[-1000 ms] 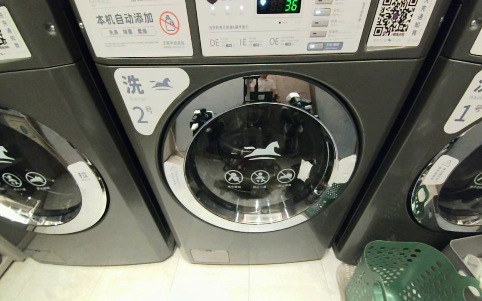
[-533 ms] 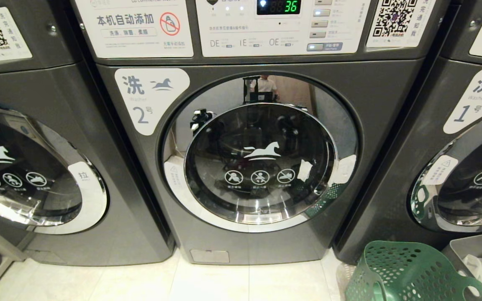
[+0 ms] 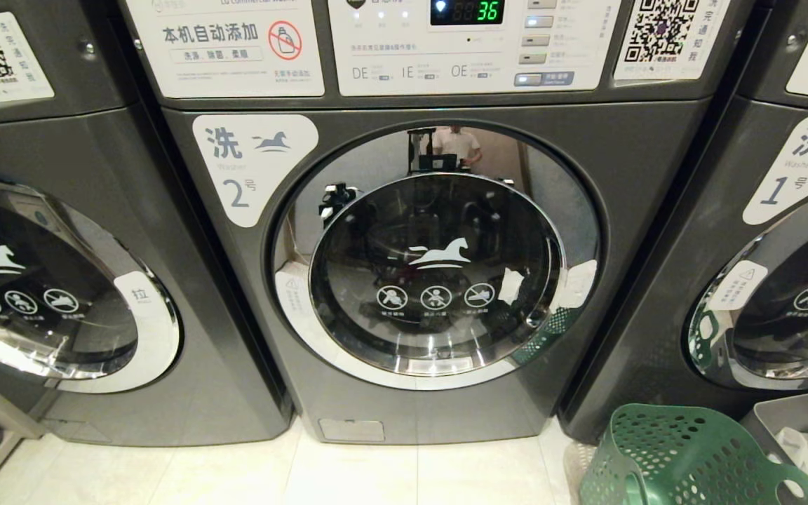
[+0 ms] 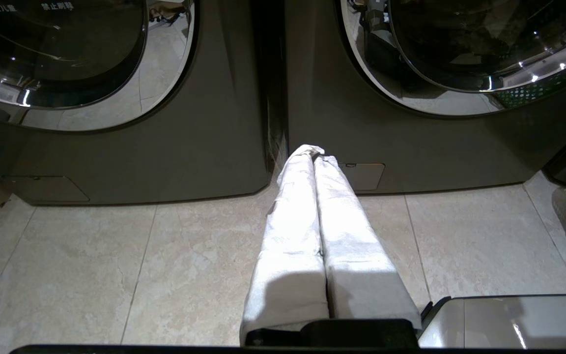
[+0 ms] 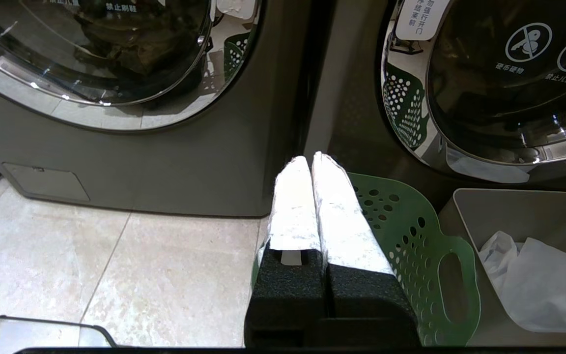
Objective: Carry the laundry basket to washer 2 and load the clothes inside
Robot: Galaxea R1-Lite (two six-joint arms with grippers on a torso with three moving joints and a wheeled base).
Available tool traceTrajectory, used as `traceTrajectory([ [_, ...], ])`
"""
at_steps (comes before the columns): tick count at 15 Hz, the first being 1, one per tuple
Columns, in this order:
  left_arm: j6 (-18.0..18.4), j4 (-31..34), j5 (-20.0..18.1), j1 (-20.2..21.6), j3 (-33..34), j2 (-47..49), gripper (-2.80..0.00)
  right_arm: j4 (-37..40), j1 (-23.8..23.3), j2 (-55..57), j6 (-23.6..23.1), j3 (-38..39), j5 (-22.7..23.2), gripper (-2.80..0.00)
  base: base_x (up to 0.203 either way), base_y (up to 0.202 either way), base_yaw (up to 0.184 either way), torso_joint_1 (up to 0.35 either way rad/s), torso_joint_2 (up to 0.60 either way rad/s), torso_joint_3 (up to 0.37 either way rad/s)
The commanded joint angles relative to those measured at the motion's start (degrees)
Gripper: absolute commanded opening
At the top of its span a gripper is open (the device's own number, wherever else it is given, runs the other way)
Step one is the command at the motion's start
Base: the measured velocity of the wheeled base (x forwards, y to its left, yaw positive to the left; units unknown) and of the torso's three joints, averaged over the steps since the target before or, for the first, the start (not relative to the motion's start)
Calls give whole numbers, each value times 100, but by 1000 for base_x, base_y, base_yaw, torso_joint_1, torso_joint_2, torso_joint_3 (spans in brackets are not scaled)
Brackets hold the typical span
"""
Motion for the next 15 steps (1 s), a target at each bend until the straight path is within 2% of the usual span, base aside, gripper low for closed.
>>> traceTrajectory([
  [1,1,4,3,2,1,-2,-280,14,0,0,-11,3,-11,-280,0,0,0,0,0,0],
  [4,8,-42,3,2,18,-2,-280,8,0,0,-35,6,-3,-280,0,0,0,0,0,0],
  [5,12,-246,11,2,69,-2,-280,10,0,0,9,2,-14,-280,0,0,0,0,0,0],
  [7,-1,-1474,24,2,445,-4,-280,-6,0,0,136,2,-29,-280,0,0,0,0,0,0],
  [8,-34,-1791,28,2,506,-7,-280,-12,0,0,130,9,-29,-280,0,0,0,0,0,0],
  [11,-356,-1578,152,2,581,-11,-280,-12,0,0,130,9,-33,-280,0,0,0,0,0,0],
  [15,-394,-1578,161,2,581,-2,-280,6,0,0,165,9,-38,-280,0,0,0,0,0,0],
])
